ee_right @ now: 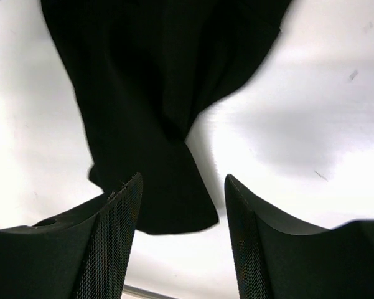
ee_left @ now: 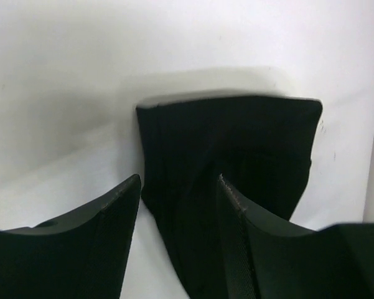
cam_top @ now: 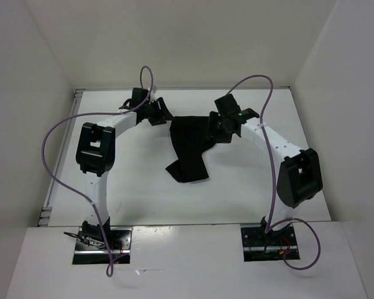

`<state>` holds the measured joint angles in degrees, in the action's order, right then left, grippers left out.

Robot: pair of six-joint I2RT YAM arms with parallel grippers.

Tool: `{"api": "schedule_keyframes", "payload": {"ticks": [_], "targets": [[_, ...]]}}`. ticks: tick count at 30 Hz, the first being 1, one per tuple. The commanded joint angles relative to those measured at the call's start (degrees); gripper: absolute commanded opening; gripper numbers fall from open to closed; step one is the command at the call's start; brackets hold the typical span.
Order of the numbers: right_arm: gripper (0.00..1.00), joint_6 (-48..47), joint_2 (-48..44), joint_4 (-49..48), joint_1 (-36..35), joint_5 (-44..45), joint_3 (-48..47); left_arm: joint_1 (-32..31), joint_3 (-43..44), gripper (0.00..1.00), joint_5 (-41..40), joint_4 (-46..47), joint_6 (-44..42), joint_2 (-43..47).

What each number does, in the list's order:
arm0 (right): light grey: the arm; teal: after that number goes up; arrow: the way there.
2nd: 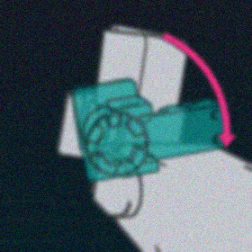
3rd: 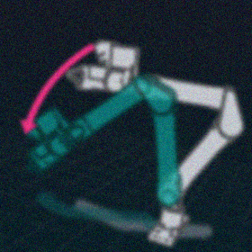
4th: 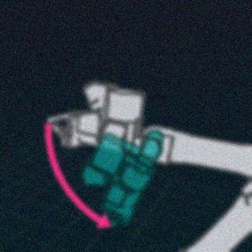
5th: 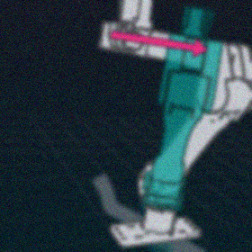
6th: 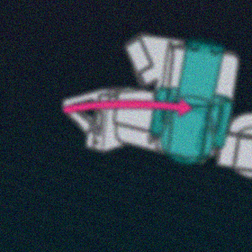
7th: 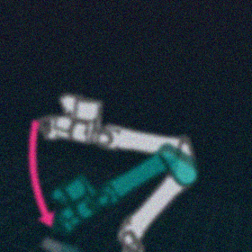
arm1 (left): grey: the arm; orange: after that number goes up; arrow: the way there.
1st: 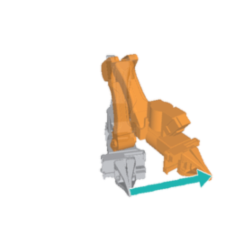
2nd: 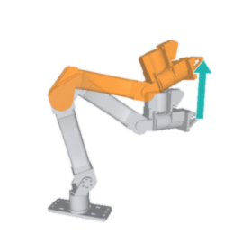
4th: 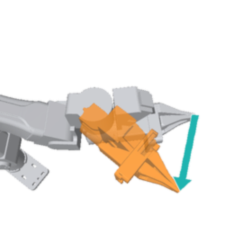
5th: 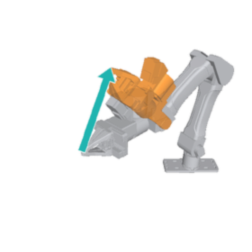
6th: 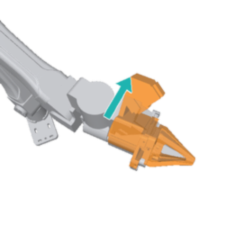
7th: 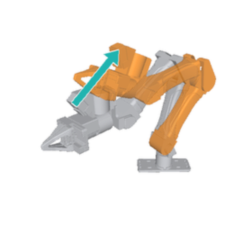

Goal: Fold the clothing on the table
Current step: Move the skirt to the center of the board

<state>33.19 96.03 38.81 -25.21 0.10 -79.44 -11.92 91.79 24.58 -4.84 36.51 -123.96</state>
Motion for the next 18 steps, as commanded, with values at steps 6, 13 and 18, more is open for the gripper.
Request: {"api": "schedule_keyframes", "payload": {"ticks": [6,13,18], "targets": [[0.61,1.0,-4.0,4.6,-0.2,2.6,3.7,-3.3,8.5,0.56,-10.1,-2.4,-2.7,-6.0],[0.61,0.5,-6.1,5.8,-0.2,3.7,3.7,-6.4,12.9,0.36,-14.6,-6.2,-4.9,-9.4],[0.61,0.5,-7.2,5.8,-0.2,5.4,4.4,-9.3,14.2,0.00,-11.1,-7.1,-5.4,-7.4]]}}
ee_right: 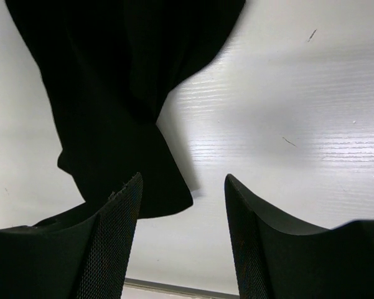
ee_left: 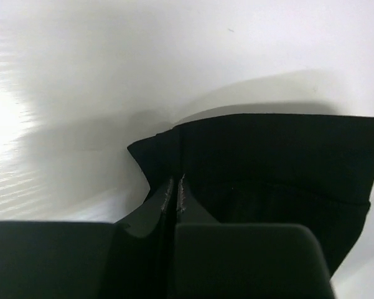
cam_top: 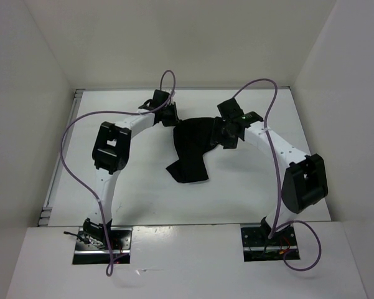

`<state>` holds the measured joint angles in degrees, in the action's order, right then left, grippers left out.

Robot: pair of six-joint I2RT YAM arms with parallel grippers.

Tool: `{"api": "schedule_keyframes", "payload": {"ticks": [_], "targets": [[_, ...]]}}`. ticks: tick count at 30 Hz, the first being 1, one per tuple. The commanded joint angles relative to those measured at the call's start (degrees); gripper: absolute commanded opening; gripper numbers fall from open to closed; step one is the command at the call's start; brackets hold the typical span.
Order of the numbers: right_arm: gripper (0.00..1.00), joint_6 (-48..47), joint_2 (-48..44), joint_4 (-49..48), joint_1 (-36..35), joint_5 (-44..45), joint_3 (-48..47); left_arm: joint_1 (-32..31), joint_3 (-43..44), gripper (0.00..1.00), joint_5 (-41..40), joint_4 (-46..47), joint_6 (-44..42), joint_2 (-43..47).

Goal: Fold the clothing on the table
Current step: Move the skirt to the center of the board

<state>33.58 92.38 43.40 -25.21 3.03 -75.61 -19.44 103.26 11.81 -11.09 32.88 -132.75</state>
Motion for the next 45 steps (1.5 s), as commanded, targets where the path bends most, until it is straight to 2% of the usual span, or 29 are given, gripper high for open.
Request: {"api": "schedule_keyframes", "payload": {"ticks": [1,5,11,16,19,24,25,28,31,32,35,40,45], "targets": [[0.61,0.1,-4.0,0.6,0.4,2.5,0.6,-2.3,2.2,0.00,3.0,-0.9,-2.4,2.7],[0.61,0.1,-5.1,-2.1,2.4,2.5,3.4,-5.3,1.7,0.00,11.8,-1.1,-5.0,14.1],[0.61,0.1,-5.1,-5.4,5.6,2.5,5.5,-6.0,-5.5,0.00,26.7,-3.2,-5.8,29.0],[0.61,0.1,-3.9,-7.6,6.8,1.9,5.0,-2.4,-15.4,0.00,30.1,-0.3,-0.7,37.7],[0.61,-0.4,-2.6,-8.1,7.3,1.3,3.7,-1.0,-20.3,0.00,30.1,0.8,0.1,39.6],[0.61,0.1,-1.4,-8.7,7.3,1.0,2.5,-0.2,-22.4,0.00,31.6,1.6,0.1,38.9],[0.61,0.1,-1.4,-8.7,7.3,1.6,2.5,-0.2,-21.6,0.00,31.6,1.6,-0.4,37.3],[0.61,1.3,-2.8,-8.2,7.3,4.6,2.5,-1.2,-17.1,0.00,38.1,0.3,-1.2,32.7],[0.61,1.8,-5.2,-7.1,7.8,7.3,2.5,-5.3,-7.4,0.00,42.9,-4.4,-4.8,27.8],[0.61,1.8,-6.3,-6.6,7.8,8.1,3.0,-6.3,-5.4,0.00,47.6,-5.9,-6.4,27.1],[0.61,1.8,-8.6,-6.6,8.9,10.6,4.2,-8.3,-1.9,0.00,52.4,-5.3,-6.4,28.4],[0.64,2.4,-15.4,-6.6,11.4,12.2,8.4,-7.0,-5.0,0.01,49.5,-4.2,-4.3,37.4],[0.64,2.4,-19.9,-7.1,16.0,11.5,10.3,-1.4,-11.8,0.01,40.4,-2.8,0.7,37.4]]}}
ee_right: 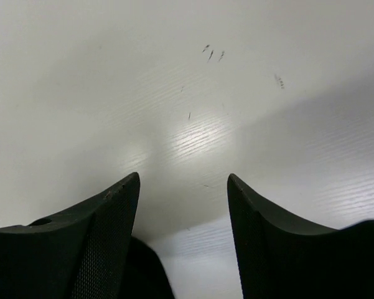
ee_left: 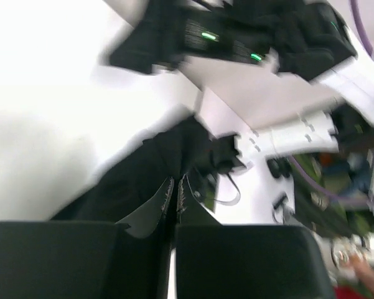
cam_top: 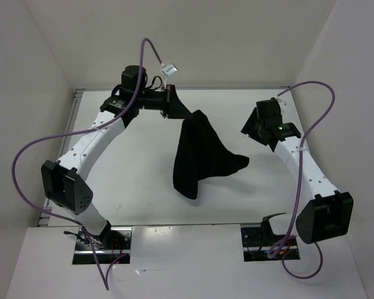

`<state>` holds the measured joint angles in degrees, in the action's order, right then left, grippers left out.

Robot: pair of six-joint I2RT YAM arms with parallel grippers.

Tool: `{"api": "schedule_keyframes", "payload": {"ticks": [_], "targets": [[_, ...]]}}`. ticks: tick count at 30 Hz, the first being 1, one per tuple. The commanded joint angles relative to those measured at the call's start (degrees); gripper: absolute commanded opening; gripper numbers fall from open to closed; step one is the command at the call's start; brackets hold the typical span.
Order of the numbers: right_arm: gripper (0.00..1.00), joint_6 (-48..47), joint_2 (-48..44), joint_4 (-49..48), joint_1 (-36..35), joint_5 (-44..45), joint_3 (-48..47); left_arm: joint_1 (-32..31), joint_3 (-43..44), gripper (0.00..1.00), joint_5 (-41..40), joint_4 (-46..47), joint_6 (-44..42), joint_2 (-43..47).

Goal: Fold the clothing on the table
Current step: Move the skirt to the center of the board, then flatten the skirt out

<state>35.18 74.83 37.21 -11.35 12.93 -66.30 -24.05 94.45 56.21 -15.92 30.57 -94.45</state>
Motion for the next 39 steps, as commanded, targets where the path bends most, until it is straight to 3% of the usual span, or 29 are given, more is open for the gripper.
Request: {"api": "schedule_keyframes", "payload": {"ticks": [1,5,11,14,21,30,39], "targets": [[0.64,0.8,-2.8,-0.9,2.7,1.6,1.7,5.7,-5.2,0.00,-6.5,2.9,5.5,-2.0],[0.64,0.8,-4.0,-1.4,4.1,-0.8,2.2,10.5,-7.6,0.00,-9.1,4.3,8.7,-14.6],[0.64,0.8,-4.5,-4.4,4.1,-8.3,5.6,15.7,0.5,0.00,-12.3,5.0,12.0,-34.4],[0.64,-1.1,-3.5,-6.4,3.5,-13.4,6.3,18.9,1.1,0.00,-13.7,7.8,16.7,-39.2],[0.53,-5.0,7.9,-7.2,-3.1,-18.5,1.4,22.0,-4.1,0.00,-15.9,7.8,17.6,-40.4],[0.53,-5.6,29.1,-12.8,-7.1,-21.7,-10.3,23.8,-10.2,0.00,-15.9,6.7,13.8,-36.3],[0.51,-4.3,41.7,-10.5,-7.1,-19.9,-20.8,25.4,-13.8,0.00,-15.3,5.6,12.1,-34.0]]}}
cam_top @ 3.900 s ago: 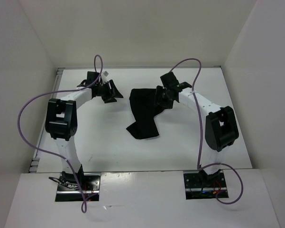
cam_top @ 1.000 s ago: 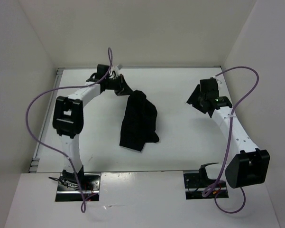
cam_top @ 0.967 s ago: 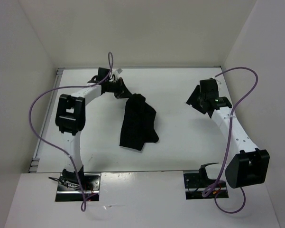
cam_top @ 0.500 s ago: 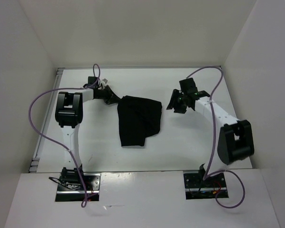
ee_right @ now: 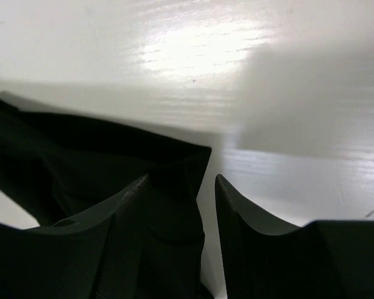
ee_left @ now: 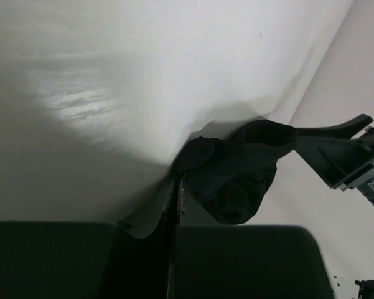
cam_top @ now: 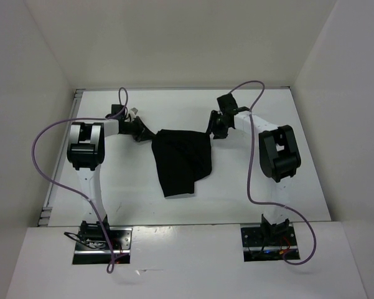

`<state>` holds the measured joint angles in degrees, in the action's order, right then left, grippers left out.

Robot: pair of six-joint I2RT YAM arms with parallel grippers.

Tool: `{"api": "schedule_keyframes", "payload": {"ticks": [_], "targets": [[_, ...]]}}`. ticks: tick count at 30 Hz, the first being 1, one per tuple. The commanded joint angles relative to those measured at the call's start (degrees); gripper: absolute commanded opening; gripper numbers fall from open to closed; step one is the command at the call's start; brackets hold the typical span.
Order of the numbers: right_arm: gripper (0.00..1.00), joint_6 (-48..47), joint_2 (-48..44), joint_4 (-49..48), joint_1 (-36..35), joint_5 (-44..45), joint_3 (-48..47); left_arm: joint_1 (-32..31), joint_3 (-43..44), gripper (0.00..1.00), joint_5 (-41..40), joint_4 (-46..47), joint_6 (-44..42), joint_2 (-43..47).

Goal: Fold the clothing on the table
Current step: Flatten the skirt out

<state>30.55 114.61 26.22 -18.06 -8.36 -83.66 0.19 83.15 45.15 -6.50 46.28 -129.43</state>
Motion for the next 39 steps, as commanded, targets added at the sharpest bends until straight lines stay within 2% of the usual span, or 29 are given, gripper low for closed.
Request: {"api": "schedule_keyframes", "payload": {"ticks": [1,6,16,21,23,26,28,32,33,36,39], "targets": [[0.50,1.0,2.5,0.5,-0.4,2.0,-4.0,1.1,-2.5,0.00,-4.3,-3.9,-4.3,1.5],[0.50,1.5,1.8,0.5,-0.4,3.6,-2.2,1.7,-3.0,0.00,-4.3,-4.4,-4.3,2.0],[0.41,3.2,8.3,-2.0,0.1,-9.7,1.0,2.2,-4.1,0.00,-4.8,-5.0,-4.8,1.5],[0.38,4.5,10.0,-3.7,0.1,-10.8,3.5,3.9,-6.3,0.00,-6.5,-5.6,-5.3,2.7],[0.34,4.5,10.0,-3.7,0.1,-10.8,3.5,4.5,-7.4,0.00,-6.5,-5.6,-5.3,3.9],[0.12,4.5,7.6,-3.7,1.3,-7.0,4.1,5.2,-8.8,0.00,-6.5,-5.6,-5.9,4.4],[0.01,4.5,5.5,-1.5,2.9,-1.7,3.2,5.7,-8.8,0.00,-5.2,-5.6,-5.9,5.8],[0.00,0.9,-2.3,4.2,6.1,6.5,-0.9,5.7,-8.2,0.00,2.5,-2.7,-7.2,10.4],[0.00,-1.3,-6.1,4.7,6.1,7.4,-2.5,5.7,-7.3,0.00,6.8,-2.7,-7.2,12.1],[0.00,-4.8,-10.4,6.7,6.6,6.4,-7.4,5.2,0.4,0.00,13.7,-2.6,-7.2,14.4],[0.00,-7.3,-12.6,8.2,7.2,1.9,-13.1,3.2,9.4,0.00,15.1,-3.2,-7.2,16.5]]}}
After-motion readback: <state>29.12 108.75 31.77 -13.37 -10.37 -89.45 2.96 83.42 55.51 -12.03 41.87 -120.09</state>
